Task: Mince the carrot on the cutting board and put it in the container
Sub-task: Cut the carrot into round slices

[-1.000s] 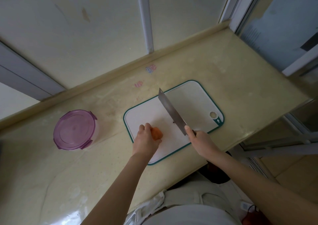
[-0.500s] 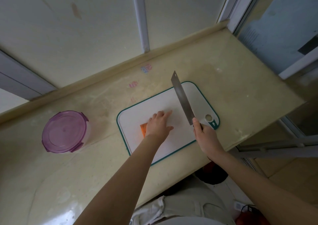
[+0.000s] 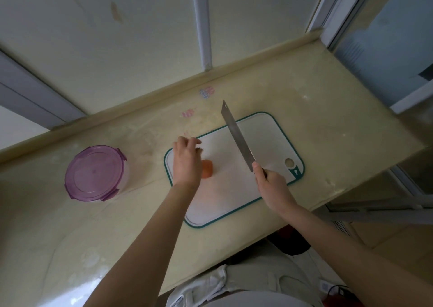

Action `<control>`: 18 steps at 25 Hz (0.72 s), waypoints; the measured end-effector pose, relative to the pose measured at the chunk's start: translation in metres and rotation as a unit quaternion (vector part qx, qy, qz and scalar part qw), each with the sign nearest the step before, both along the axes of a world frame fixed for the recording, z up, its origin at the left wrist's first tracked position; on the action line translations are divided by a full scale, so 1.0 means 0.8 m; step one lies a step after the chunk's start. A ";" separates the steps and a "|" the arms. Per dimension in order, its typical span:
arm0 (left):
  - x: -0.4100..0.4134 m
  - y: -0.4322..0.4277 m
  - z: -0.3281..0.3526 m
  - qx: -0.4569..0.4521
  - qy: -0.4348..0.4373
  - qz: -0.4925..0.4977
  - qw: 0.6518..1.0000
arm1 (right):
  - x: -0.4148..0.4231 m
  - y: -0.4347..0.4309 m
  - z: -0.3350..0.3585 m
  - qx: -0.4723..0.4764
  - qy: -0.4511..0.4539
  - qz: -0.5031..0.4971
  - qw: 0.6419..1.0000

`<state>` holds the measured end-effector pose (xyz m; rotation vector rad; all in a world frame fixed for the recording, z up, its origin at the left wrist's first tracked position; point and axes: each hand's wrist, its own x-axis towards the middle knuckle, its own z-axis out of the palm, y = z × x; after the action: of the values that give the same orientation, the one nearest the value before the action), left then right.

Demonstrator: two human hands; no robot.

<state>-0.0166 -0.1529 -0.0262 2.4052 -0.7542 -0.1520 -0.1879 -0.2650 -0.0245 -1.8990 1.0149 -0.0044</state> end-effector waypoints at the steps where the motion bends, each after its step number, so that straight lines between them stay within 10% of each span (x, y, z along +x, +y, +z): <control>1: 0.005 0.019 -0.007 0.017 -0.006 0.030 0.999 | 0.003 0.003 0.000 0.002 -0.004 0.007 1.000; 7: 0.004 0.097 -0.048 0.194 0.060 0.086 0.975 | 0.019 0.022 0.000 0.013 0.002 0.037 0.999; 18: -0.017 0.036 -0.007 0.117 0.151 -0.109 0.975 | 0.018 0.035 0.007 0.026 0.034 0.054 0.998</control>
<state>-0.0298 -0.1244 -0.0319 2.4280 -0.8941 -0.7158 -0.1737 -0.2373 -0.0188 -1.9151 0.9474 0.1490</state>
